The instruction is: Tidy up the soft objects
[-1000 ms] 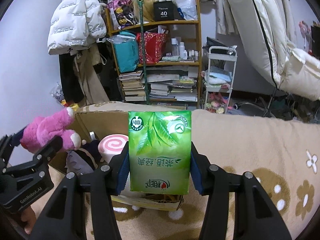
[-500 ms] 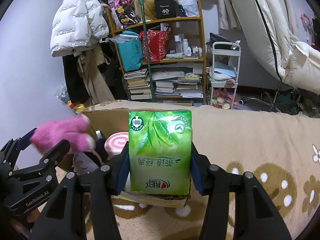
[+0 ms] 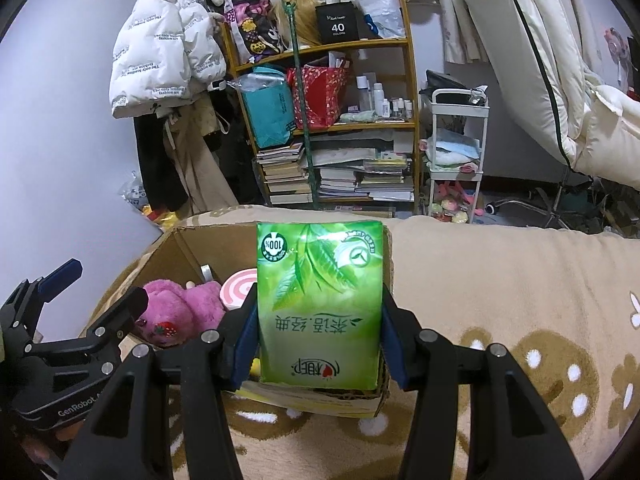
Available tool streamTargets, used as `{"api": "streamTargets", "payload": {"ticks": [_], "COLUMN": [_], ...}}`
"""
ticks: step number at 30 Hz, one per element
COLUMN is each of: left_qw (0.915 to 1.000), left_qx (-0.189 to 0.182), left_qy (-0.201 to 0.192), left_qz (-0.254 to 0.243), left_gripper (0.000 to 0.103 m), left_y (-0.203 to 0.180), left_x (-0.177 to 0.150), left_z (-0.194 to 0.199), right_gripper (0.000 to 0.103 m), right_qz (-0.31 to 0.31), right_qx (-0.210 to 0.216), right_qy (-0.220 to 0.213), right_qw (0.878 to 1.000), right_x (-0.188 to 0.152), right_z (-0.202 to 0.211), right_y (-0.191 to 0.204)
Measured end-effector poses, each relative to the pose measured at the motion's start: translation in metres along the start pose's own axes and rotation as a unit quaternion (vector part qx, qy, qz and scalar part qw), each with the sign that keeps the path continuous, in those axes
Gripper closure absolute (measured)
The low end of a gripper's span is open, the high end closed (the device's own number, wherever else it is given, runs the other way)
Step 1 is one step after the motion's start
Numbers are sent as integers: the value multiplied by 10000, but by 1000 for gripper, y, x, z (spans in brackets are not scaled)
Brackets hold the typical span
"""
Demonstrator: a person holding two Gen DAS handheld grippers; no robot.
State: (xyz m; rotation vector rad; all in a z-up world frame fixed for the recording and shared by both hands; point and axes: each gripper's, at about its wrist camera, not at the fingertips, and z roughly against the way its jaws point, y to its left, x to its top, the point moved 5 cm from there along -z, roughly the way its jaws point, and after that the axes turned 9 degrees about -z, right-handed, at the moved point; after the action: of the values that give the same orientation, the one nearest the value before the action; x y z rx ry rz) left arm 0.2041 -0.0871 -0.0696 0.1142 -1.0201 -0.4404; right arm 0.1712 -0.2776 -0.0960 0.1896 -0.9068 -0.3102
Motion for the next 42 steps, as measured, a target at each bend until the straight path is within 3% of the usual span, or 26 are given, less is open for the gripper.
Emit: {"api": "streamTargets", "payload": {"ticks": [5, 9, 13, 23, 30, 42], "left_qw": [9999, 9999, 9995, 9982, 9965, 9952], "left_qx": [9, 79, 265, 270, 495, 572], "left_qy": [64, 52, -175, -384, -561, -691], "left_qz": [96, 101, 90, 361, 364, 399], "left_gripper": [4, 4, 4, 4, 4, 4], "left_y": [4, 8, 13, 35, 47, 57], "left_x": [-4, -6, -4, -4, -14, -35], "left_z": [2, 6, 23, 70, 112, 168], "right_gripper": [36, 34, 18, 1, 0, 0], "right_qz": [28, 129, 145, 394, 470, 353], "right_qx": [50, -12, -62, -141, -195, -146], "right_qy": [-60, -128, -271, -675, -948, -1278], "right_qw": [10000, 9998, 9995, 9968, 9942, 9911], "right_x": [1, 2, 4, 5, 0, -10], "right_z": [4, 9, 22, 66, 98, 149], "right_y": [1, 4, 6, 17, 22, 18]}}
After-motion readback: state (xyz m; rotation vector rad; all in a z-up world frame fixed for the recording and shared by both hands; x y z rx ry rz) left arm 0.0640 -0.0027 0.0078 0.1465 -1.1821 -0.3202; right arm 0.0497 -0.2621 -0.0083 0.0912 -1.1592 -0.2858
